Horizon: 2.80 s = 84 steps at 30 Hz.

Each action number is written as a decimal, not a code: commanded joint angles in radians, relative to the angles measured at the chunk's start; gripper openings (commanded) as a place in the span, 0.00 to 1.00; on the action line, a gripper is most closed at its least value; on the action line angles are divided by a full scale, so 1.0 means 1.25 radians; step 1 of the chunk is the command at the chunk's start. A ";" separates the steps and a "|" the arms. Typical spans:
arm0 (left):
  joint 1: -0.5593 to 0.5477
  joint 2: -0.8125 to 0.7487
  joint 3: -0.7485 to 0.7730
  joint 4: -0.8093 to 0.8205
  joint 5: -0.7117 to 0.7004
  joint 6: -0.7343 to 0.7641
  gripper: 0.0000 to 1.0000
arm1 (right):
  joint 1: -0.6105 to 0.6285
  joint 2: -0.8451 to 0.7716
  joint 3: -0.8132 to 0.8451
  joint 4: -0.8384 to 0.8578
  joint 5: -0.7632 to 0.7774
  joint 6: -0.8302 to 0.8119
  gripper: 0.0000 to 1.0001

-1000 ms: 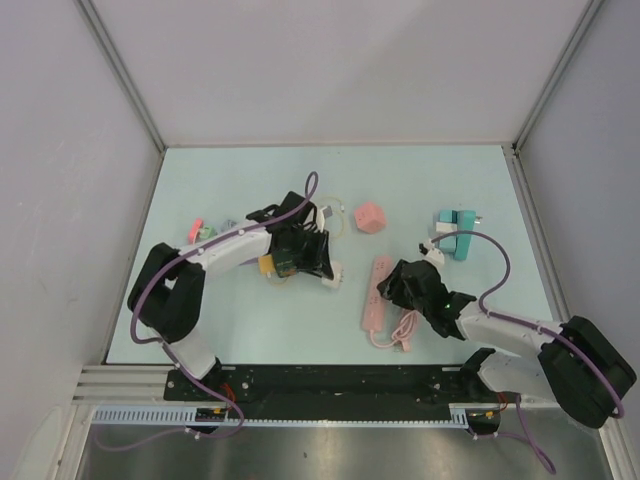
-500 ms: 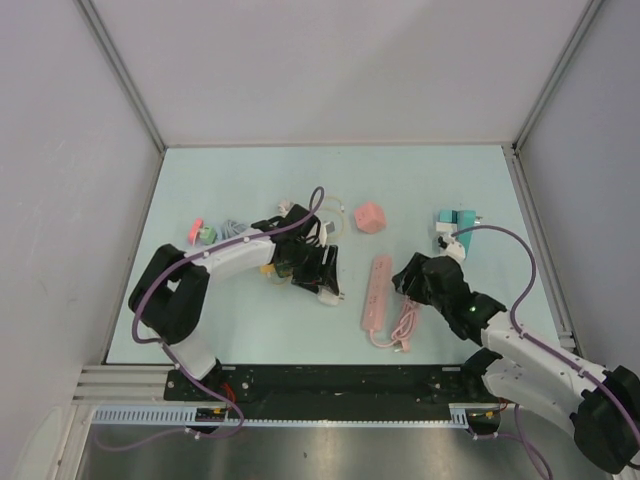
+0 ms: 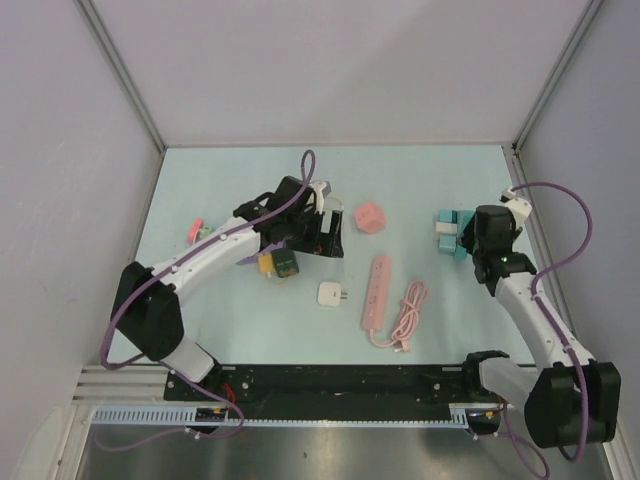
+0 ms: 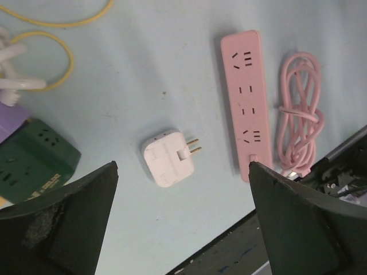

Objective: Pull the plug off the socket

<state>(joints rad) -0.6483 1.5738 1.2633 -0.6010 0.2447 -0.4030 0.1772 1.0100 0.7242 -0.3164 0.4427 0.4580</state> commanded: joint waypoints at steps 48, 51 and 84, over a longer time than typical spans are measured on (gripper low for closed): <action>-0.002 -0.090 -0.050 0.017 -0.106 0.051 1.00 | -0.232 0.420 0.115 0.286 -0.381 -0.199 0.47; -0.002 -0.092 -0.051 0.018 -0.104 0.051 1.00 | -0.248 0.430 0.115 0.286 -0.420 -0.195 0.43; -0.037 -0.163 -0.030 0.113 -0.094 0.082 0.96 | -0.314 0.485 -0.187 0.481 -0.888 0.181 0.26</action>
<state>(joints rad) -0.6750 1.3895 1.1671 -0.5087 0.1375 -0.3157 -0.2031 1.5654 0.5396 0.3679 -0.6498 0.6544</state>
